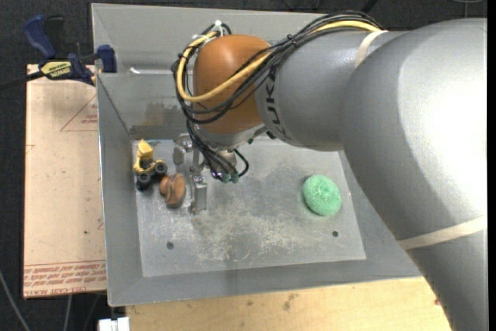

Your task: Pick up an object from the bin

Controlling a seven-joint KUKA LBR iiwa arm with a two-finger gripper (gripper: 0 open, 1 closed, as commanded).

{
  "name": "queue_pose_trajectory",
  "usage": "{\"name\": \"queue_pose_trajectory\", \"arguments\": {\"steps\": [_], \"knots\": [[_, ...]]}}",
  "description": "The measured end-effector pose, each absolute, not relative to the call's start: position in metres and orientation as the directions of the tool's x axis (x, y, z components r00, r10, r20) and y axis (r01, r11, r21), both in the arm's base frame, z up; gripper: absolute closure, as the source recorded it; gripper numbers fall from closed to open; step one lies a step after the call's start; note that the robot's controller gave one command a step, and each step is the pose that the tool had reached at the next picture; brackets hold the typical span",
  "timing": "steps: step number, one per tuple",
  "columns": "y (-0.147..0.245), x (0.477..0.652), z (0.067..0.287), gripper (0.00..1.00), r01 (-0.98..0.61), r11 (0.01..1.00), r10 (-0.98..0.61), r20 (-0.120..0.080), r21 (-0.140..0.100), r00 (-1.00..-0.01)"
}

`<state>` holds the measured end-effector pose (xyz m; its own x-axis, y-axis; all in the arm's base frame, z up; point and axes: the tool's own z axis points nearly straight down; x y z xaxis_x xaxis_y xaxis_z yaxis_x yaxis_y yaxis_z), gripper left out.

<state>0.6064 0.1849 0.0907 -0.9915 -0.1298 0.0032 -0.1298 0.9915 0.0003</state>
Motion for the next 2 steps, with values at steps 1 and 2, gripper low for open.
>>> {"name": "queue_pose_trajectory", "arguments": {"steps": [1, 2], "knots": [[0.196, 0.603, 0.086, 0.00, -0.165, 0.986, -0.165, -0.003, 0.002, -0.986], [0.197, 0.603, 0.074, 0.00, 0.064, 0.998, 0.064, -0.001, 0.002, -0.998]]}}
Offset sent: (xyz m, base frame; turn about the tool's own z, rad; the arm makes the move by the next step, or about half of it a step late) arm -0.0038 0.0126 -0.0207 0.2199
